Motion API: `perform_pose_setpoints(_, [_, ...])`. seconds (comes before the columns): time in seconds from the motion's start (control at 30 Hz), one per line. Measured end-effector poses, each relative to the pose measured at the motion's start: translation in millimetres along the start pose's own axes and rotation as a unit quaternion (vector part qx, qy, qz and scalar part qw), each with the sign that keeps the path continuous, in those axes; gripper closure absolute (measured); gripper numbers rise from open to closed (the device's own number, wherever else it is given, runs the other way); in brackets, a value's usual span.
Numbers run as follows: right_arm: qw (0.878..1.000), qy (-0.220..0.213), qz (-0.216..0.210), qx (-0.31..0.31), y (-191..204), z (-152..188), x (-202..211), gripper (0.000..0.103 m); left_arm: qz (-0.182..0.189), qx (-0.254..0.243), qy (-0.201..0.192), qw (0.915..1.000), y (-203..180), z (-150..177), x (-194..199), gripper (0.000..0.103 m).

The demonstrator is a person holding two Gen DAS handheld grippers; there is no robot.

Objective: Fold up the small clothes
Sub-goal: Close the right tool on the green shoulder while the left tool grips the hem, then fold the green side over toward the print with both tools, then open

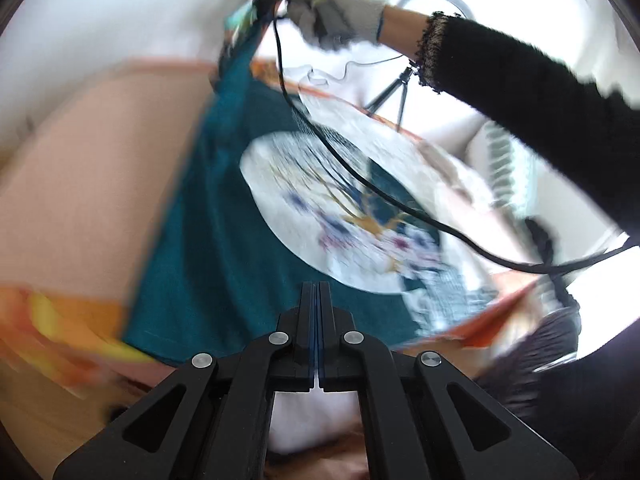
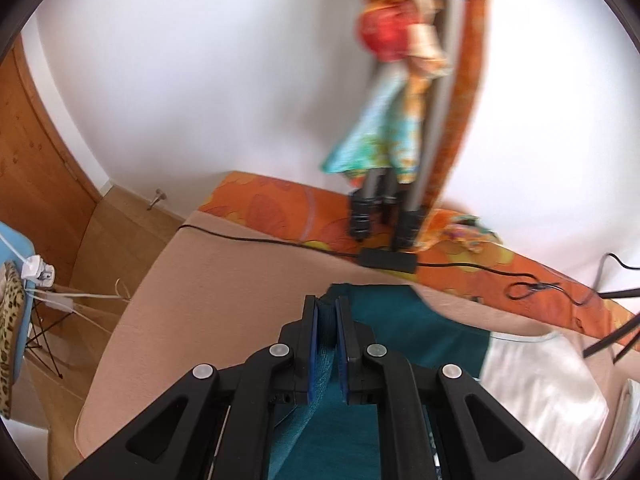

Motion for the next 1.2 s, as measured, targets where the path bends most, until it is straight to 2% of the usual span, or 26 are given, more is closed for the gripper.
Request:
perform_pose_setpoints(0.07, [1.0, 0.0, -0.002, -0.006, -9.5, 0.3, 3.0, 0.097, -0.068, -0.005, -0.041, 0.9968, 17.7, -12.5, 14.0, 0.1])
perform_pose_setpoints(0.1, [1.0, -0.002, -0.002, -0.007, -12.4, 0.3, 4.1, 0.097, -0.086, 0.004, -0.042, 0.9954, 28.8, -14.7, 16.2, 0.087])
perform_pose_setpoints(0.13, [1.0, -0.004, -0.004, -0.007, -14.7, 0.4, 5.1, 0.097, -0.103, 0.021, -0.032, 0.994, 44.0, -14.4, 16.2, 0.07])
perform_pose_setpoints(0.17, [1.0, -0.005, -0.008, -0.01, -16.2, 0.5, 5.4, 0.097, -0.119, 0.036, -0.022, 0.992, 57.5, -12.1, 15.5, 0.067])
perform_pose_setpoints(0.27, [1.0, -0.007, -0.017, -0.011, -16.9, 1.7, 6.5, 0.097, -0.174, 0.041, 0.001, 0.9839, 82.1, -1.1, 8.9, 0.067])
perform_pose_setpoints(0.37, [1.0, -0.009, -0.021, -0.006, -12.7, 3.5, 8.4, 0.097, -0.181, 0.03, 0.035, 0.9824, 84.8, 12.1, -4.4, 0.067])
perform_pose_setpoints(0.53, [1.0, -0.014, -0.024, -0.002, -6.4, 3.2, 13.9, 0.097, -0.188, -0.012, 0.065, 0.9799, 76.9, 26.0, -21.9, 0.069])
perform_pose_setpoints(0.57, [1.0, -0.015, -0.025, -0.002, -6.1, 2.8, 14.9, 0.097, -0.191, -0.017, 0.067, 0.9792, 75.2, 28.4, -24.6, 0.071])
perform_pose_setpoints(0.63, [0.999, -0.016, -0.029, -0.002, -5.4, 2.7, 16.1, 0.097, -0.201, -0.028, 0.056, 0.9776, 74.1, 27.3, -23.2, 0.098])
perform_pose_setpoints(0.7, [1.0, -0.016, -0.027, 0.0, -5.6, 3.8, 14.7, 0.097, -0.18, -0.009, 0.052, 0.9822, 74.3, 25.9, -23.3, 0.101])
perform_pose_setpoints(0.73, [1.0, -0.015, -0.025, 0.0, -5.7, 4.1, 14.8, 0.097, -0.145, 0.027, 0.047, 0.9879, 74.6, 24.3, -20.6, 0.101])
perform_pose_setpoints(0.8, [1.0, -0.012, -0.024, 0.0, -6.7, 6.3, 12.3, 0.097, -0.082, 0.082, 0.025, 0.9929, 72.1, 17.5, -8.8, 0.101])
perform_pose_setpoints(0.87, [1.0, -0.009, -0.019, 0.002, -8.6, 8.4, 9.1, 0.097, -0.05, 0.091, 0.008, 0.9946, 63.7, 9.2, 0.9, 0.101])
perform_pose_setpoints(0.97, [1.0, -0.007, -0.015, -0.002, -13.7, 10.1, 5.3, 0.097, -0.018, 0.068, -0.011, 0.9975, 38.0, -1.8, 10.1, 0.101])
perform_pose_setpoints(1.1, [1.0, -0.009, -0.014, -0.003, -20.3, 9.7, 6.6, 0.097, 0.019, -0.011, -0.011, 0.9997, -15.5, -12.7, 6.1, 0.101])
perform_pose_setpoints(1.2, [1.0, -0.014, -0.008, -0.003, -29.9, 9.2, 13.2, 0.097, 0.053, -0.039, 0.005, 0.9978, -43.0, -15.3, -2.5, 0.101])
Point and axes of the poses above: each gripper's, at about its wrist camera, not at the fingertips, and x roughly against the way its jaws point, y to its left, z to its underside, the point moved 8 cm from there along -x, roughly the way its jaws point, and after that the axes turned 2 degrees about -z, right-handed, at the moved point
